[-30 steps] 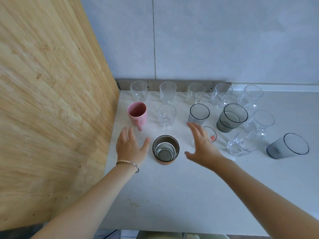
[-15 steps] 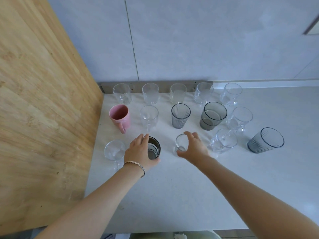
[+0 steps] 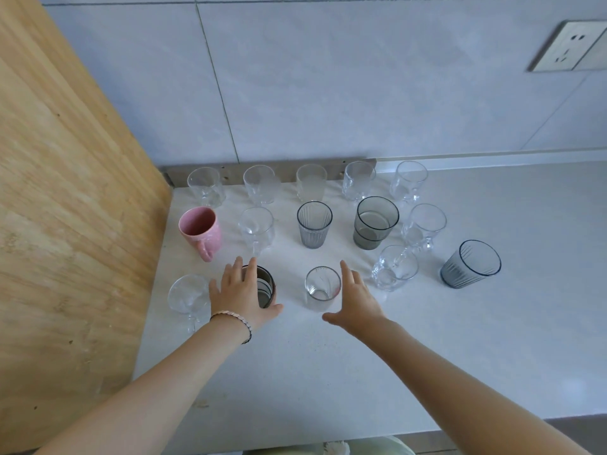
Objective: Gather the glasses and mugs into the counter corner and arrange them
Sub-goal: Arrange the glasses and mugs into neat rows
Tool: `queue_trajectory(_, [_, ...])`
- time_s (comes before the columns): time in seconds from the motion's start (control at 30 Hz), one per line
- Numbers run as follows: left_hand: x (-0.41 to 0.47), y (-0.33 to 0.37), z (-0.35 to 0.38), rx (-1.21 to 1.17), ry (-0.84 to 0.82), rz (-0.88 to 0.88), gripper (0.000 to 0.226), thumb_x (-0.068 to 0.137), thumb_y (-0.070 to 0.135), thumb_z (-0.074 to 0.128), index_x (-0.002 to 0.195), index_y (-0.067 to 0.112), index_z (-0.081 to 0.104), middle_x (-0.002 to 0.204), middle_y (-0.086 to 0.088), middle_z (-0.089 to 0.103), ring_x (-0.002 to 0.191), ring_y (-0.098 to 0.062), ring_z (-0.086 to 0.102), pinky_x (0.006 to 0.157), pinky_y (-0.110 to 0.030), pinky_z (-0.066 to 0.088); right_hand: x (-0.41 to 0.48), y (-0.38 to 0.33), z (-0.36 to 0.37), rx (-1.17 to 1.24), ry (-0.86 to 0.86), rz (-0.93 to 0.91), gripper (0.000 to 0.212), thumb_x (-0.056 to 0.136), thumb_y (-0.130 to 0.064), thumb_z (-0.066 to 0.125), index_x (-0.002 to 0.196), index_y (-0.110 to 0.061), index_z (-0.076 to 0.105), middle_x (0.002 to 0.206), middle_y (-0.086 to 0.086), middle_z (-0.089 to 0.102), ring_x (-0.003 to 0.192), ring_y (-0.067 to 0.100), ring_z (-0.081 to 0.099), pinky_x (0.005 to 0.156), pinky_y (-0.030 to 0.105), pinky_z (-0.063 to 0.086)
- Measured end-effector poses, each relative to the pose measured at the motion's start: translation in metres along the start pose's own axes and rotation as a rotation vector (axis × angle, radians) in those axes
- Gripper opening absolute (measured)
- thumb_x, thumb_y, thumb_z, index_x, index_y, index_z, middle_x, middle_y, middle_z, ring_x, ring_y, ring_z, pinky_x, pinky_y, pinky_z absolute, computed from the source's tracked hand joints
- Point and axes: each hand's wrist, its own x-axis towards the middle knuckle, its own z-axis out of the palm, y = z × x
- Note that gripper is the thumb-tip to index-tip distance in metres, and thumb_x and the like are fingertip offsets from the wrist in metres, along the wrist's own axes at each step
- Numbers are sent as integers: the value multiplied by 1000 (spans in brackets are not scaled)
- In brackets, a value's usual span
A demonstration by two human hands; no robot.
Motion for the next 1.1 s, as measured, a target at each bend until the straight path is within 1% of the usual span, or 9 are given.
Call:
queue_trajectory(0.17, [-1, 65, 6, -5, 140, 286, 83, 80, 54, 55, 146, 14, 24, 157, -8, 15, 147, -24, 16, 117, -45, 17, -18, 64, -53, -40, 167, -19, 58, 84, -15, 65, 138, -16, 45, 141, 2, 44, 131, 19, 42, 103, 24, 34])
queue_trajectory(0.3, [7, 142, 15, -21, 39, 466, 63, 84, 38, 56, 138, 13, 34, 146, -4, 36, 131, -25, 41, 107, -36, 34, -16, 121, -99, -51, 343, 86, 55, 84, -12, 64, 137, -11, 47, 142, 7, 42, 134, 25, 35, 109, 31, 30])
queue_trajectory(0.4, [18, 196, 25, -10, -10, 404, 58, 83, 39, 58, 131, 12, 39, 135, -7, 43, 121, -29, 48, 93, -37, 41, -4, 152, -128, -98, 352, 202, 74, 83, -24, 66, 147, -15, 30, 152, 8, 27, 142, 28, 21, 115, 39, 23])
queue_trajectory(0.5, [33, 230, 35, 6, -110, 235, 83, 79, 48, 61, 144, 14, 20, 146, -10, 29, 127, -31, 41, 96, -39, 40, 9, 172, -143, -118, 245, 279, 87, 83, -37, 66, 151, -22, 14, 158, 6, 14, 145, 29, 16, 115, 41, 23])
queue_trajectory(0.6, [47, 245, 40, -24, -215, 120, 89, 79, 44, 64, 147, 19, 12, 148, -8, 27, 130, -31, 40, 93, -38, 41, 16, 184, -145, -92, 231, 271, 80, 82, -36, 66, 148, -21, 23, 150, 6, 26, 130, 31, 42, 101, 37, 40])
queue_trajectory(0.73, [55, 249, 39, 99, -275, 211, 70, 75, 31, 69, 132, 21, 31, 135, -5, 38, 120, -31, 50, 78, -34, 41, 10, 184, -141, -107, 204, 242, 76, 74, -38, 70, 140, -23, 35, 132, 4, 39, 109, 30, 57, 84, 33, 48])
queue_trajectory(0.83, [54, 236, 39, 222, -354, 461, 72, 77, 8, 63, 137, 28, 30, 144, -3, 29, 130, -31, 39, 95, -39, 45, 2, 183, -132, -122, 166, 208, 78, 73, -43, 71, 140, -24, 35, 128, 5, 40, 111, 29, 53, 87, 32, 47])
queue_trajectory(0.93, [42, 220, 43, 272, -333, 572, 84, 78, -4, 51, 146, 35, 18, 159, -4, -2, 147, -31, 6, 116, -40, 26, -3, 181, -125, -110, 152, 197, 79, 72, -47, 71, 139, -24, 35, 127, 5, 41, 115, 28, 51, 91, 33, 46])
queue_trajectory(1.1, [14, 224, 62, -69, -245, 227, 93, 79, 43, 62, 148, 32, 0, 159, -5, -7, 146, -29, 11, 114, -44, 27, -4, 181, -118, -87, 156, 196, 80, 73, -49, 71, 140, -24, 34, 128, 5, 41, 116, 28, 50, 91, 33, 46])
